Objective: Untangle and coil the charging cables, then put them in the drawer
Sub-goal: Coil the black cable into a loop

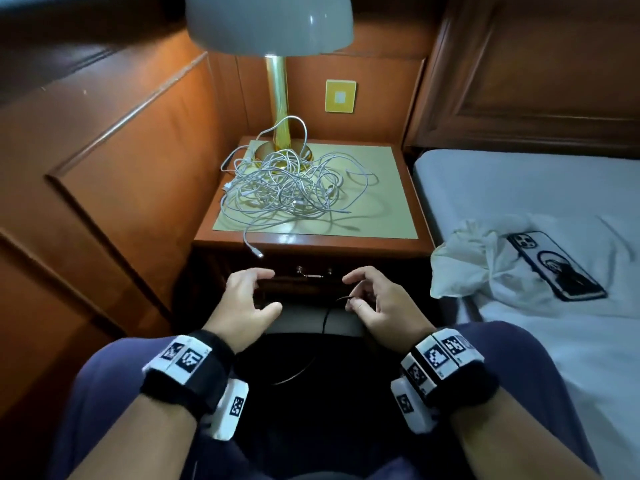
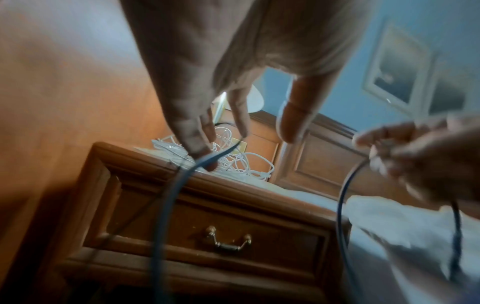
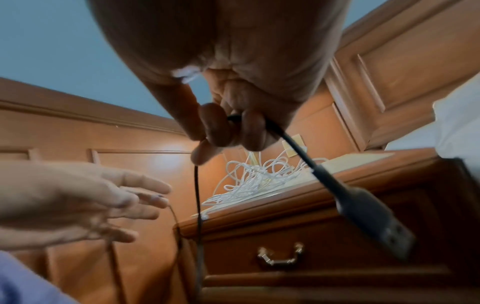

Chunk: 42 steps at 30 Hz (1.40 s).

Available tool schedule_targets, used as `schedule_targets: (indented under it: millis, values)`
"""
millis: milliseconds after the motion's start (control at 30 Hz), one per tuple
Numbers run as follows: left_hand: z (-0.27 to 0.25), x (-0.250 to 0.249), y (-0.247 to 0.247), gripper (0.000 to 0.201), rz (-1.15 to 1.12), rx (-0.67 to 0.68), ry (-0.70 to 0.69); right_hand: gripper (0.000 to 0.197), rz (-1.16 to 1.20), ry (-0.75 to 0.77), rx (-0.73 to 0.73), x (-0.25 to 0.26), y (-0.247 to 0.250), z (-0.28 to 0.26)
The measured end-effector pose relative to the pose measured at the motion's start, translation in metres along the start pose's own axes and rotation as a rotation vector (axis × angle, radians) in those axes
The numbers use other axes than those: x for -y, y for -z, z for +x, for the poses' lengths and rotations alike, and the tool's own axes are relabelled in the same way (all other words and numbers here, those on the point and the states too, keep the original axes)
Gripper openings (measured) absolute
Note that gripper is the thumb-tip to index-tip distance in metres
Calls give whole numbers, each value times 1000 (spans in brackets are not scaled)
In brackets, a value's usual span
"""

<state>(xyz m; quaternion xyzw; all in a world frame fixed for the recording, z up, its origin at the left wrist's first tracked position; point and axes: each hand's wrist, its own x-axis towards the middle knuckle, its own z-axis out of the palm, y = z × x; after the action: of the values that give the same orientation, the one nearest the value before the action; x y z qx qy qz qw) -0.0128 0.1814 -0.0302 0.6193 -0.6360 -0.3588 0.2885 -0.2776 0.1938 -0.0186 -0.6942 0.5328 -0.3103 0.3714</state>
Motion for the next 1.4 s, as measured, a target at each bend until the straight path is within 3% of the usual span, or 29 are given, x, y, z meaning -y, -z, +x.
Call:
schedule_targets:
  millis: [67,133,233,300,367,433,500,600,700,833,900,967,1033,1100,1167,1233,1300,1400]
  values:
    - [-13,4,-12,51,276,0,-49,27,87,31,39,6,-7,-10]
    - [-24,-1,-28,49,326,2,-115,24,167,59,72,14,-15,-18]
    - [-33,-2,-49,26,31,186,-187,19,286,93,66,23,-28,-23]
    - [-37,-2,-55,24,-346,340,-93,19,329,77,20,25,-32,-22]
    - [-39,-4,-55,31,-580,279,7,18,350,-12,-14,27,-31,-21]
    - [-37,-7,-48,33,-696,105,72,16,381,-171,20,26,-27,-19]
    - [-28,-4,-38,35,-753,-39,79,22,455,-301,112,19,-22,-18]
    - [-19,1,-31,40,-769,-112,96,33,663,-397,152,15,-16,-16]
    - [-17,4,-32,39,-692,-56,67,29,1045,-468,55,13,0,-11]
    - [-9,16,-26,25,-602,-10,74,25,1380,-486,-390,-2,28,-4]
    - [-1,24,-18,19,-522,-86,64,27,1314,-467,-562,-11,39,-1]
    - [3,29,-14,17,-348,-154,11,26,1183,-437,-565,-15,38,3]
    - [1,26,-18,13,-108,-116,-77,25,972,-384,-471,-14,24,5]
    - [-8,20,-30,14,81,4,-200,26,654,-281,-345,-11,3,5]
    - [-15,15,-43,19,128,121,-329,25,272,-162,-175,-13,-19,2]
    - [-20,8,-51,19,83,156,-414,21,-11,-81,-6,-15,-38,-2]
    - [-22,1,-53,17,-7,104,-429,20,-73,-83,91,-15,-49,-3]
    - [-21,-1,-51,13,-81,0,-341,19,76,-196,163,-11,-58,0]
